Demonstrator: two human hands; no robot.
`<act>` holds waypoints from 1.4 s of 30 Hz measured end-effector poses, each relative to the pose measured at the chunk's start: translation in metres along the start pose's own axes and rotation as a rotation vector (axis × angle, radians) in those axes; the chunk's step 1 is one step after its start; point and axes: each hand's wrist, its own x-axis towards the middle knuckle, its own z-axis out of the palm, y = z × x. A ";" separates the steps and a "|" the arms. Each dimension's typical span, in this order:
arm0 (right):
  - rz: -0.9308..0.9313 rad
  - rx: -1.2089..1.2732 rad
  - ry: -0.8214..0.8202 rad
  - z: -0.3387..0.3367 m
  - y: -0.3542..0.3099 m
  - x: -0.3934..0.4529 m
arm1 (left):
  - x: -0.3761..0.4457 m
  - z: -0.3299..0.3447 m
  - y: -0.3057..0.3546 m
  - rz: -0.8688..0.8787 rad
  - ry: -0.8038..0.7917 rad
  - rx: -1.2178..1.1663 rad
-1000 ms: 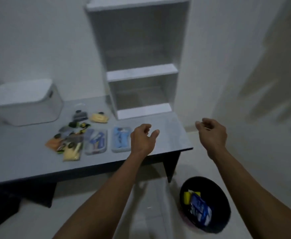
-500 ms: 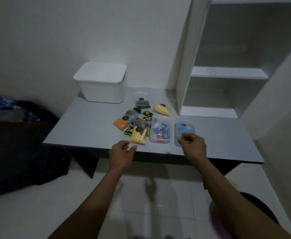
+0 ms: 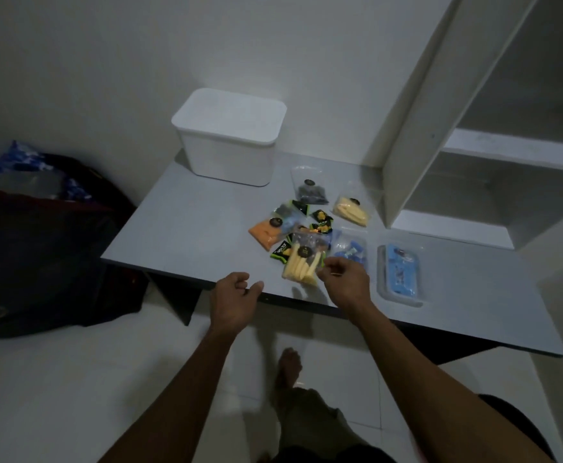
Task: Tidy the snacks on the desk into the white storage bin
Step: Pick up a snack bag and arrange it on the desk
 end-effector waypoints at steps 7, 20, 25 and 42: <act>-0.066 -0.134 0.049 0.011 -0.006 0.085 | 0.076 0.044 0.030 0.049 -0.044 0.135; -0.178 -0.798 -0.226 0.017 0.029 0.213 | 0.191 0.155 0.057 0.094 -0.273 0.440; -0.201 -0.908 -0.310 0.026 0.029 0.230 | 0.210 0.175 0.047 -0.001 -0.264 0.427; -0.243 -0.472 -0.185 0.001 -0.012 0.217 | 0.224 0.117 0.089 0.057 -0.348 0.087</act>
